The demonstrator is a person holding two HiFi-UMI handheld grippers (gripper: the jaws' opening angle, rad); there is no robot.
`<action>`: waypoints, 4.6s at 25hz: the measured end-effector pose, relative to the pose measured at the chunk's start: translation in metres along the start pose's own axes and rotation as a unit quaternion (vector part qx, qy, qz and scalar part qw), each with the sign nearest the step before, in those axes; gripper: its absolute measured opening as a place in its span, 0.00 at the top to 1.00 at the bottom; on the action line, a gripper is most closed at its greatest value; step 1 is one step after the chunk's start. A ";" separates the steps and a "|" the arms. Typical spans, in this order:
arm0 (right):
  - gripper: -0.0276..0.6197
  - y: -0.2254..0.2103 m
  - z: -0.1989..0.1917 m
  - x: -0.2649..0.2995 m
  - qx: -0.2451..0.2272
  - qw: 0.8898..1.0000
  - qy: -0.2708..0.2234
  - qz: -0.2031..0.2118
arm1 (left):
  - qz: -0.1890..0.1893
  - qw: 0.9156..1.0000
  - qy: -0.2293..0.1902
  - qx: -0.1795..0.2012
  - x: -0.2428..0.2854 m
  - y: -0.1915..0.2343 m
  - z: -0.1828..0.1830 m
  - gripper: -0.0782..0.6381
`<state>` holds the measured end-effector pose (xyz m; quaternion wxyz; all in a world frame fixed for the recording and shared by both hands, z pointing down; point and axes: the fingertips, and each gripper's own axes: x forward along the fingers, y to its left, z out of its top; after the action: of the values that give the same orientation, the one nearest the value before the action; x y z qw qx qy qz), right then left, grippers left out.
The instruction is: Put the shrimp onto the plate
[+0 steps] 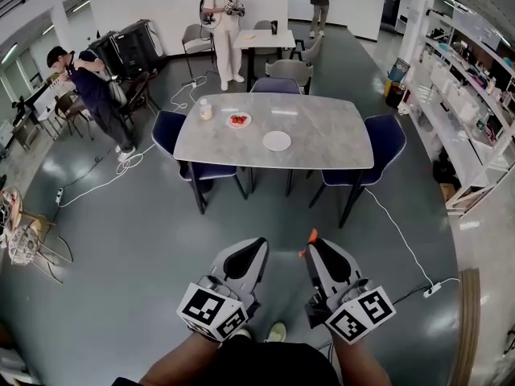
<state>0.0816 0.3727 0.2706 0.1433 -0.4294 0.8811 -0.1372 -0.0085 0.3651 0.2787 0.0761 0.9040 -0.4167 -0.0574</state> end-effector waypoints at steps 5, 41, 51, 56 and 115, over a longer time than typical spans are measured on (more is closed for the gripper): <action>0.86 -0.014 0.000 -0.001 0.006 1.000 0.001 0.006 | 0.002 1.000 0.005 0.000 0.016 -0.006 -0.008 0.88; 0.86 -0.182 -0.003 0.284 -0.008 0.997 0.015 -0.070 | -0.051 0.998 0.031 0.002 0.246 0.232 -0.012 0.88; 0.86 -0.234 0.007 0.357 -0.001 0.999 0.020 -0.045 | -0.025 0.999 0.023 0.016 0.309 0.286 -0.003 0.88; 0.86 -0.277 0.004 0.396 0.014 0.999 0.038 -0.033 | 0.000 1.000 0.029 0.009 0.353 0.319 -0.010 0.88; 0.86 -0.572 -0.346 0.561 -0.179 0.869 0.451 -0.097 | 0.017 0.993 0.106 -0.044 0.532 0.532 -0.255 0.88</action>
<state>0.0329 -0.3718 0.7221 -0.3632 -0.4226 0.8130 -0.1689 -0.0191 -0.3585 0.6059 0.1611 0.8935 -0.4186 0.0219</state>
